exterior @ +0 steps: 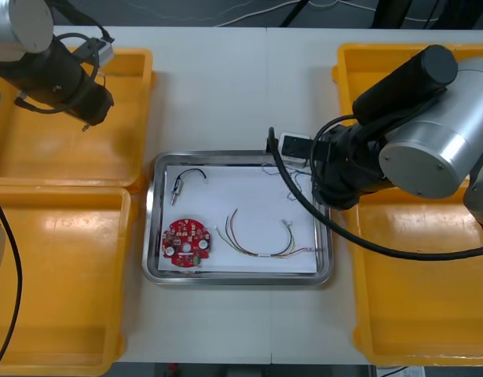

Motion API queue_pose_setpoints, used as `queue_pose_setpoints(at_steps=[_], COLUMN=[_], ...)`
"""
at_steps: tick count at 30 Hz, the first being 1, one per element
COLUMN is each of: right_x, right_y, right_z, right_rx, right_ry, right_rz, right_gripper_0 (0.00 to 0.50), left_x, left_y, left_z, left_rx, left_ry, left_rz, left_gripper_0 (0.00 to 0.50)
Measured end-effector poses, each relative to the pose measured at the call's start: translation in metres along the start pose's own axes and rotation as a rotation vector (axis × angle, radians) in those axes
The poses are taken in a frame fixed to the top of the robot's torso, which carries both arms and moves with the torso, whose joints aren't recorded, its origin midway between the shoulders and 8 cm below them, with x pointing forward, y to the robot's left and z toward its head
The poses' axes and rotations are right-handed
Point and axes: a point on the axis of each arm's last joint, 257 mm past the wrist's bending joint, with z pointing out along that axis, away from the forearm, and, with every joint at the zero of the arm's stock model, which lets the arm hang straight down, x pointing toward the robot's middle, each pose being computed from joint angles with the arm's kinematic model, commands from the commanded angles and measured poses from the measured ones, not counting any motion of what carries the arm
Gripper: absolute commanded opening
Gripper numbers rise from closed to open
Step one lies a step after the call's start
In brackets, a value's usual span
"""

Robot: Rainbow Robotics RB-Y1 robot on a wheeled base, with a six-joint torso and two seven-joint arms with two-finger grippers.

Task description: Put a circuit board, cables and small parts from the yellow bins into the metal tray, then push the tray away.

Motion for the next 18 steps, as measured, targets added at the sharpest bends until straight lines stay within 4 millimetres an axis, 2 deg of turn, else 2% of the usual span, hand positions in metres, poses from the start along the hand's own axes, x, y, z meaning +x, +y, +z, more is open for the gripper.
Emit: queue_pose_setpoints(at_steps=[9,13,18], right_x=[-0.022,-0.028,-0.029], right_y=[0.014,0.017,0.016], right_z=[0.032,0.043,0.054], right_rx=[-0.028,-0.030,-0.028], right_ry=[-0.018,-0.023,-0.017], right_rz=[-0.161,-0.184,-0.196], right_gripper_0=[0.000,0.000,0.000], left_x=[0.000,0.010,0.006], left_y=[-0.015,-0.024,-0.035], left_z=[-0.039,-0.053,-0.071], left_rx=[-0.010,-0.019,-0.036], left_ry=[-0.010,0.001,-0.068], left_rz=[0.005,-0.110,-0.318], left_gripper_0=[0.000,0.000,0.000])
